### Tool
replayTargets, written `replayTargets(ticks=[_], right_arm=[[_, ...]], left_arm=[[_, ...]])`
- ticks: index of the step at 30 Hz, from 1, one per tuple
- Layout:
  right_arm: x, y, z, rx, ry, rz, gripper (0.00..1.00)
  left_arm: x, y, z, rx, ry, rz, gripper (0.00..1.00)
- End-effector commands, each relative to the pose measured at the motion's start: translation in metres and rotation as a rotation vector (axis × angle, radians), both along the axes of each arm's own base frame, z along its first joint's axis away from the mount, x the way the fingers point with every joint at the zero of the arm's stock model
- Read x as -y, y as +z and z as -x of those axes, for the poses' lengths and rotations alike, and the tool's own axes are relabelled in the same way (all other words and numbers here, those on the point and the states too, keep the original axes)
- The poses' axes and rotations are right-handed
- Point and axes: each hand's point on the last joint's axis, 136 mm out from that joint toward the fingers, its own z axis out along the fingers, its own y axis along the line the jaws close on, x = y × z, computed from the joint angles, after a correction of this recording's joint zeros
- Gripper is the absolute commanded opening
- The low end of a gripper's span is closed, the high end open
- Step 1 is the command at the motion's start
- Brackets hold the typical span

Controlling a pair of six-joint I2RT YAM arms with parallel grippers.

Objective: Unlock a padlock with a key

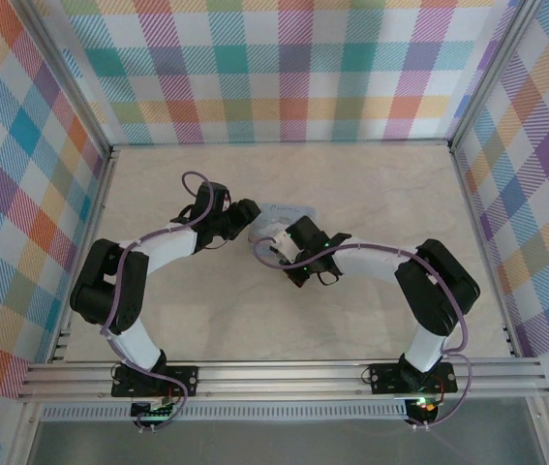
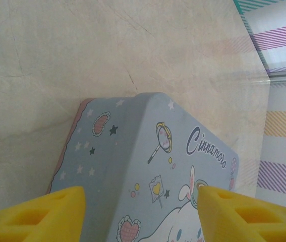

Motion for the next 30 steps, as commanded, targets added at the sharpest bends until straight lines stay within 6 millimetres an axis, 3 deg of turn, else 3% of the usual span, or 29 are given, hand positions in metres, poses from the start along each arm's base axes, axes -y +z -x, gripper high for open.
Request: replayTargets(ticks=[1, 30], right_arm=[[-0.0050, 0.0151, -0.0050, 0.086, 0.062, 0.010, 0.00], [-0.0057, 0.0198, -0.0080, 0.229, 0.213, 0.114, 0.00]], left_arm=[[0.0007, 0.0047, -0.0074, 0.007, -0.006, 0.012, 0.60], [0.0084, 0.0017, -0.0054, -0.007, -0.016, 0.065, 0.59]])
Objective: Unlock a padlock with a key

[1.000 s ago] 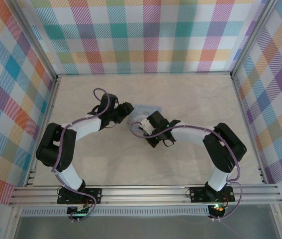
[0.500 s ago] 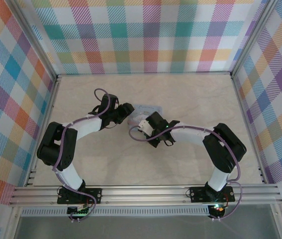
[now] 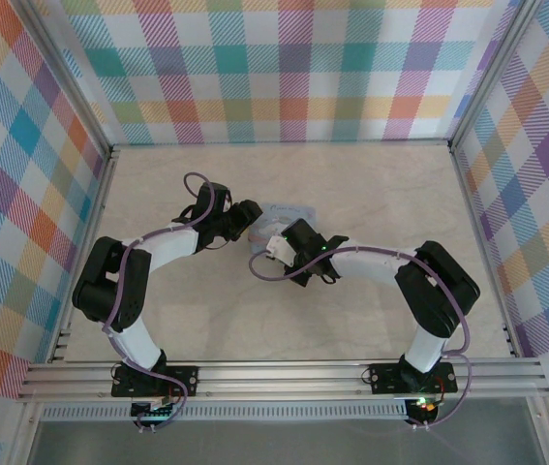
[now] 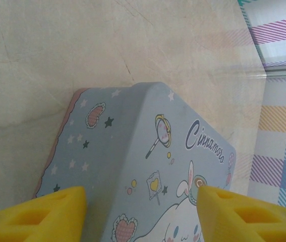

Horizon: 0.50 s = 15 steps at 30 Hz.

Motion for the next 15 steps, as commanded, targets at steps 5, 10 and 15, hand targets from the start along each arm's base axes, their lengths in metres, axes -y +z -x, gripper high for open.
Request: replayTargets(ticks=[5, 10, 15], right_arm=[[-0.0116, 0.0175, -0.0010, 0.059, 0.070, -0.021, 0.00], [-0.0133, 0.0185, -0.0041, 0.082, 0.086, -0.010, 0.00], [-0.0126, 0.0180, -0.0039, 0.088, 0.089, -0.008, 0.00]], left_arm=[[0.0034, 0.0050, -0.0062, 0.015, -0.001, 0.032, 0.59], [0.0058, 0.0056, -0.0053, 0.015, -0.005, 0.035, 0.59], [0.0062, 0.0065, -0.0051, 0.015, -0.006, 0.039, 0.59]])
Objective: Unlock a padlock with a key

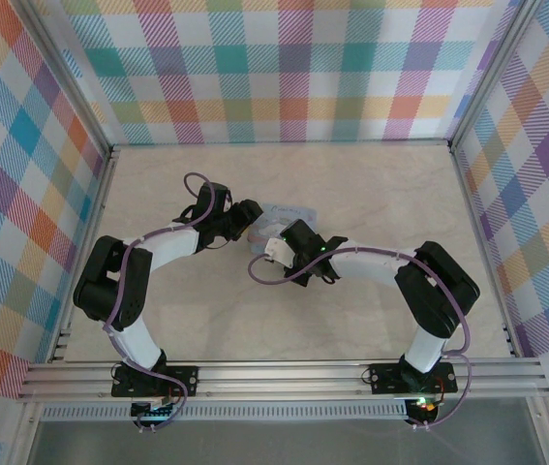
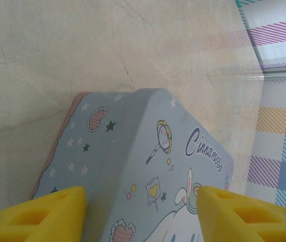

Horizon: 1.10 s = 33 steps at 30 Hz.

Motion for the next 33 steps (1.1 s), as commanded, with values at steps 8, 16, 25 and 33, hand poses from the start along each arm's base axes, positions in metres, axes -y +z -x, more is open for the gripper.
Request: replayTargets(ticks=[8, 16, 25, 33], right_arm=[[-0.017, 0.021, -0.009, 0.077, 0.057, -0.043, 0.00], [-0.040, 0.030, -0.012, 0.107, 0.136, -0.062, 0.00], [-0.031, 0.043, -0.001, 0.106, 0.092, -0.109, 0.00], [-0.008, 0.074, 0.006, 0.117, -0.084, -0.226, 0.00]], left_arm=[[0.007, 0.004, -0.002, 0.009, -0.016, 0.028, 0.59], [0.012, 0.004, -0.001, 0.006, -0.021, 0.034, 0.59], [-0.003, 0.012, -0.001, 0.030, 0.021, 0.013, 0.59], [-0.029, 0.019, 0.016, 0.054, 0.064, -0.026, 0.61]])
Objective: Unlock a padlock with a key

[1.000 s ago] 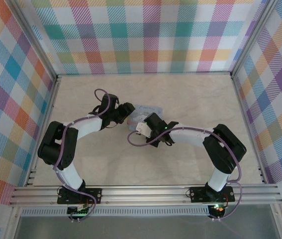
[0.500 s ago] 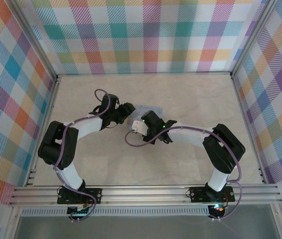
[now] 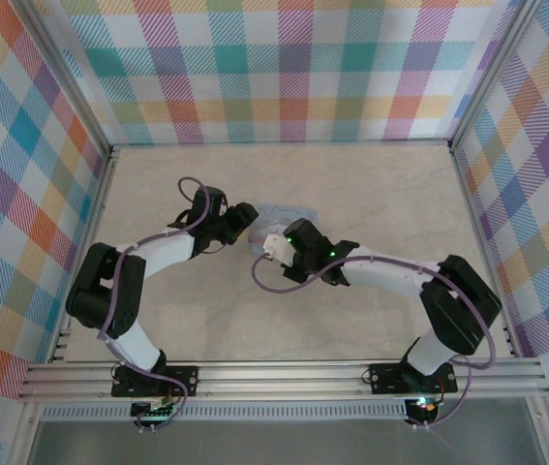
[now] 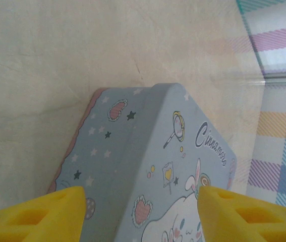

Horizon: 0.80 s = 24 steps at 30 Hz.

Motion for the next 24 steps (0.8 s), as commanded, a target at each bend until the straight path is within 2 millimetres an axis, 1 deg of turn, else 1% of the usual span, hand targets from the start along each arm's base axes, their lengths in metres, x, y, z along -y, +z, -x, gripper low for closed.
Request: replayTargets(ticks=[1, 5, 7, 8, 11, 13, 14, 15, 16, 20, 22, 24], right_arm=[[0.004, 0.024, -0.002, 0.003, -0.103, -0.111, 0.00], [0.020, 0.034, -0.004, -0.016, -0.201, -0.147, 0.00], [0.031, 0.042, -0.009, -0.016, -0.261, -0.167, 0.00], [0.039, 0.046, -0.013, -0.020, -0.299, -0.180, 0.00], [0.060, 0.056, -0.022, -0.034, -0.402, -0.218, 0.00], [0.075, 0.059, -0.026, -0.044, -0.463, -0.229, 0.00], [0.084, 0.060, -0.029, -0.065, -0.525, -0.258, 0.00], [0.094, 0.060, -0.032, -0.080, -0.572, -0.270, 0.00], [0.103, 0.061, -0.035, -0.089, -0.616, -0.279, 0.00], [0.149, 0.055, -0.044, -0.149, -0.844, -0.281, 0.00], [0.176, 0.046, -0.046, -0.181, -0.967, -0.249, 0.00], [0.199, 0.034, -0.048, -0.227, -1.071, -0.220, 0.00]], left_arm=[[-0.016, 0.015, 0.006, 0.051, 0.029, -0.030, 0.61], [-0.027, 0.018, 0.020, 0.062, 0.039, -0.064, 0.62], [-0.032, 0.019, 0.027, 0.069, 0.042, -0.086, 0.68], [-0.036, 0.019, 0.030, 0.070, 0.047, -0.099, 0.76], [-0.045, 0.020, 0.040, 0.077, 0.051, -0.131, 0.78], [-0.051, 0.021, 0.046, 0.081, 0.058, -0.149, 0.86], [-0.054, 0.023, 0.048, 0.084, 0.061, -0.158, 0.87], [-0.058, 0.022, 0.052, 0.082, 0.065, -0.168, 0.97], [-0.060, 0.023, 0.053, 0.086, 0.065, -0.174, 1.00], [-0.069, 0.025, 0.062, 0.083, 0.067, -0.205, 1.00], [-0.072, 0.026, 0.066, 0.083, 0.066, -0.219, 1.00], [-0.075, 0.026, 0.069, 0.083, 0.066, -0.230, 1.00]])
